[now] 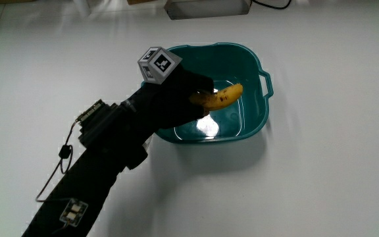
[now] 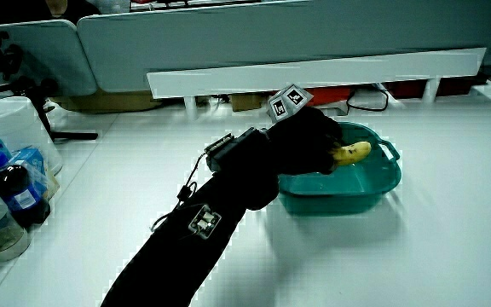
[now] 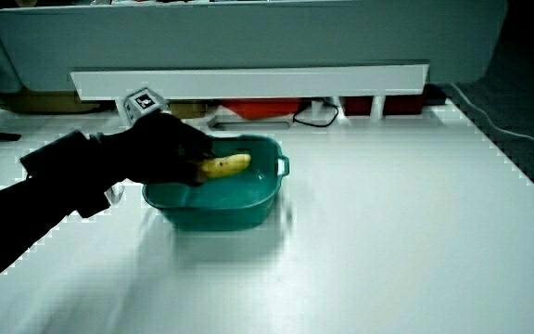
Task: Place banana into plate
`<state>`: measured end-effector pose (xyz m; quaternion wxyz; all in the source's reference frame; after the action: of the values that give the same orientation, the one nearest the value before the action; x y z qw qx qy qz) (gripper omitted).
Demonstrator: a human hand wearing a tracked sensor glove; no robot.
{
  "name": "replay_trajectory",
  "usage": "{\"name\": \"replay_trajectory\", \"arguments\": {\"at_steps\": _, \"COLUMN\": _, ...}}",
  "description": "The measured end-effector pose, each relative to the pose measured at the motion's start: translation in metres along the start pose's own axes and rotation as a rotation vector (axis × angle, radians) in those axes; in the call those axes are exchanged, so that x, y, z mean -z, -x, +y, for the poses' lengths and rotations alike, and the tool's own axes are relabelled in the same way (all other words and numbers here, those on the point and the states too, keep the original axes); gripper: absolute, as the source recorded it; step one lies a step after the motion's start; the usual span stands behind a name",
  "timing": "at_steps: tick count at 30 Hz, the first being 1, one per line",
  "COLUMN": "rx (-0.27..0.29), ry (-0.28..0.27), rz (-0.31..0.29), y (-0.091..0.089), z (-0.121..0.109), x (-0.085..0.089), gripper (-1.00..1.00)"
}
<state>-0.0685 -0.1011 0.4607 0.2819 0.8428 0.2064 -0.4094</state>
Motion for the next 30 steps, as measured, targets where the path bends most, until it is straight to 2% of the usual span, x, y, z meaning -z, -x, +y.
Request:
{"name": "replay_trajectory", "arguments": {"at_steps": 1, "rx": -0.019, "ry": 0.007, "rz": 0.011, "y": 0.002, "z": 0.003, "x": 0.000, "gripper": 0.00}}
{"name": "replay_trajectory", "arguments": {"at_steps": 4, "rx": -0.016, "ry": -0.008, "rz": 0.034, "y": 0.015, "z": 0.010, "x": 0.000, "gripper": 0.00}}
{"name": "replay_trajectory", "arguments": {"at_steps": 5, "rx": -0.029, "ry": -0.005, "rz": 0.020, "y": 0.019, "z": 0.011, "x": -0.001, "gripper": 0.00}}
{"name": "replay_trajectory", "arguments": {"at_steps": 7, "rx": -0.074, "ry": -0.003, "rz": 0.021, "y": 0.021, "z": 0.011, "x": -0.004, "gripper": 0.00}}
{"name": "replay_trajectory", "arguments": {"at_steps": 10, "rx": -0.107, "ry": 0.007, "rz": 0.037, "y": 0.024, "z": 0.014, "x": -0.003, "gripper": 0.00}}
{"name": "replay_trajectory", "arguments": {"at_steps": 14, "rx": -0.115, "ry": 0.006, "rz": 0.058, "y": 0.031, "z": 0.019, "x": 0.000, "gripper": 0.00}}
{"name": "replay_trajectory", "arguments": {"at_steps": 15, "rx": -0.126, "ry": 0.015, "rz": 0.048, "y": 0.033, "z": 0.020, "x": 0.002, "gripper": 0.00}}
{"name": "replay_trajectory", "arguments": {"at_steps": 18, "rx": -0.151, "ry": 0.050, "rz": 0.090, "y": 0.037, "z": 0.026, "x": 0.012, "gripper": 0.00}}
{"name": "replay_trajectory", "arguments": {"at_steps": 20, "rx": -0.152, "ry": 0.053, "rz": 0.098, "y": 0.041, "z": 0.029, "x": 0.016, "gripper": 0.00}}
{"name": "replay_trajectory", "arguments": {"at_steps": 25, "rx": -0.194, "ry": 0.071, "rz": 0.108, "y": 0.048, "z": 0.030, "x": 0.019, "gripper": 0.00}}
{"name": "replay_trajectory", "arguments": {"at_steps": 28, "rx": -0.214, "ry": 0.085, "rz": 0.138, "y": 0.048, "z": 0.030, "x": 0.019, "gripper": 0.00}}
{"name": "replay_trajectory", "arguments": {"at_steps": 30, "rx": -0.223, "ry": 0.089, "rz": 0.132, "y": 0.051, "z": 0.030, "x": 0.021, "gripper": 0.00}}
